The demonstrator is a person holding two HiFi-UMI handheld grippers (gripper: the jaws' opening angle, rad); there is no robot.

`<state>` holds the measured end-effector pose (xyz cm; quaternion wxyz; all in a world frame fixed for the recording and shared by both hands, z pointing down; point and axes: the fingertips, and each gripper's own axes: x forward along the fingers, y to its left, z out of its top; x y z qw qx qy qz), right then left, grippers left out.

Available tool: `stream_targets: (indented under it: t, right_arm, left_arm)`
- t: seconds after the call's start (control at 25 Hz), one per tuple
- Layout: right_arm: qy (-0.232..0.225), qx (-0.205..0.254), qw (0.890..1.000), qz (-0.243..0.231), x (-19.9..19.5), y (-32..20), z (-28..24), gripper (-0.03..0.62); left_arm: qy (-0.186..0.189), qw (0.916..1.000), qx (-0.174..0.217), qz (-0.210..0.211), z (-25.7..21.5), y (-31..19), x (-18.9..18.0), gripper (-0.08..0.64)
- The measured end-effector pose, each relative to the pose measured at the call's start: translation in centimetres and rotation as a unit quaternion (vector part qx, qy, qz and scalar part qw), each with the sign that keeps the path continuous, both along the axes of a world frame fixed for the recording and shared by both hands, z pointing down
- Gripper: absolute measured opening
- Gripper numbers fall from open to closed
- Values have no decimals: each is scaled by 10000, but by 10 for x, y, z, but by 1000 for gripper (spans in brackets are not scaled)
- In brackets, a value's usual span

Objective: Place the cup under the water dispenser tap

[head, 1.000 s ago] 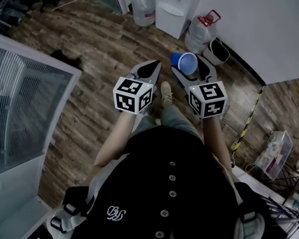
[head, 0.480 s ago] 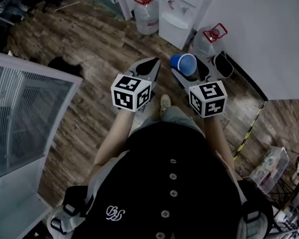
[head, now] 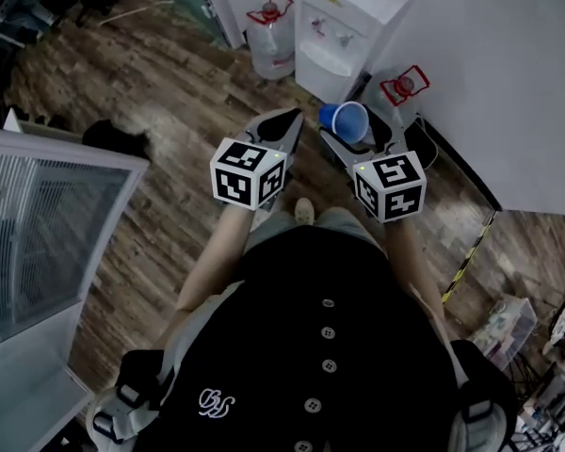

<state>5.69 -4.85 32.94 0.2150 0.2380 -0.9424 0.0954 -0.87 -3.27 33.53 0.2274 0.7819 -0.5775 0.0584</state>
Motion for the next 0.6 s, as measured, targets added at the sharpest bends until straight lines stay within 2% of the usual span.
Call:
stream_targets:
  t: [0.36,0.6]
  right_arm:
    - [18,-154,9997,170,4,-23,13,367]
    - [27,-256,9991,350,5,-31,20,367]
  left_arm:
    - [-18,9997,-187,152,10,-24,0,-2]
    - [52,9996,-250,107,14,-33,-9,-2]
